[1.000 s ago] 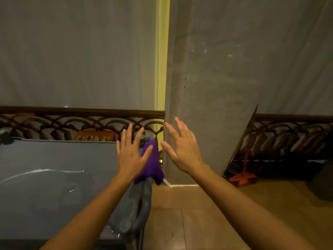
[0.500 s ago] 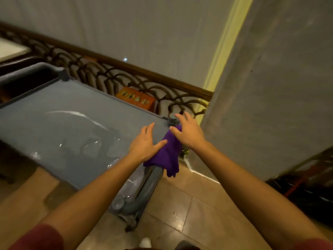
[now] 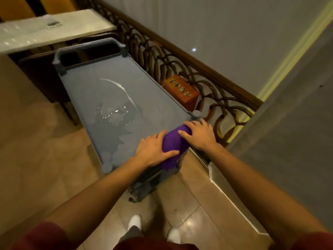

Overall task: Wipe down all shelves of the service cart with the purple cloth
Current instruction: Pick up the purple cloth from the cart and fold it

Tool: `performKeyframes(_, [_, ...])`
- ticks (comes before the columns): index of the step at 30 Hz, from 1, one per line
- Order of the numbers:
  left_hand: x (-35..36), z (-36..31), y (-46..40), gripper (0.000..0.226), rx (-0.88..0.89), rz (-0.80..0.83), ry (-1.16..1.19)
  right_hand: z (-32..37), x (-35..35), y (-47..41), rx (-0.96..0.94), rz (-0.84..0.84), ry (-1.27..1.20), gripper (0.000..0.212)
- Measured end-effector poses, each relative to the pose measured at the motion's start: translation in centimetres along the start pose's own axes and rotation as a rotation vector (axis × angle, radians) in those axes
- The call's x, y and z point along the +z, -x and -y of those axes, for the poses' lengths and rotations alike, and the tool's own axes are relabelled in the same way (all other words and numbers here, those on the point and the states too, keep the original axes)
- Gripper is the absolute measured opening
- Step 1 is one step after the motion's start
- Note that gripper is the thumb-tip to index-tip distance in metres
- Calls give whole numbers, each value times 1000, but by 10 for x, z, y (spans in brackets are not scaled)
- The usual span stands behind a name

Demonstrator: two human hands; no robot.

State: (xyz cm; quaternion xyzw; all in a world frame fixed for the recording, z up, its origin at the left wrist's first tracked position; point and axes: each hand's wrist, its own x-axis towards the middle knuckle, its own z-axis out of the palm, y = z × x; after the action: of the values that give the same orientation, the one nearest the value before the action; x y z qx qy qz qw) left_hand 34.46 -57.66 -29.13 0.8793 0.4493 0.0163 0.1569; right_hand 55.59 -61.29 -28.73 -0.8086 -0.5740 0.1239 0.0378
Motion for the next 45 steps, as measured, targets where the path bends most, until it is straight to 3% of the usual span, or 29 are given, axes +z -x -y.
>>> performKeyframes(5, [3, -7, 9, 80, 0, -38, 11, -3, -7, 0, -150, -64, -66, 53])
performKeyframes(10, [0, -4, 13, 60, 53, -134, 98, 6, -8, 7, -222, -208, -344, 21])
performKeyframes(18, [-59, 8, 21, 47, -22, -84, 692, 13, -38, -6, -128, -230, -769, 33])
performKeyframes(22, [-100, 11, 27, 46, -18, 12, 787, 14, -49, -5, -195, -167, -838, 38])
performKeyframes(24, [-120, 15, 29, 52, 26, 126, 716, 26, -63, 0, -368, -29, -821, 50])
performKeyframes(28, [-141, 23, 32, 59, 129, 286, 693, 70, -76, 15, -597, 552, -700, 72])
performKeyframes(30, [-147, 35, 37, 60, 137, 276, 705, 88, -68, 19, -620, 595, -622, 69])
performKeyframes(33, [-150, 61, 51, 62, 102, 215, 699, 106, -53, 25, -593, 502, -676, 42])
performKeyframes(37, [-144, 97, 74, 64, 57, -72, 700, 130, -48, 32, -474, 416, -863, 28])
performKeyframes(40, [-135, 121, 90, 63, -37, -289, 896, 158, -49, 46, -388, 399, -1040, 30])
performKeyframes(42, [-129, 138, 101, 64, -117, -306, 1105, 180, -47, 56, -354, 395, -1130, 31])
performKeyframes(45, [-123, 164, 119, 68, -166, -179, 1330, 214, -39, 74, -299, 336, -1223, 28])
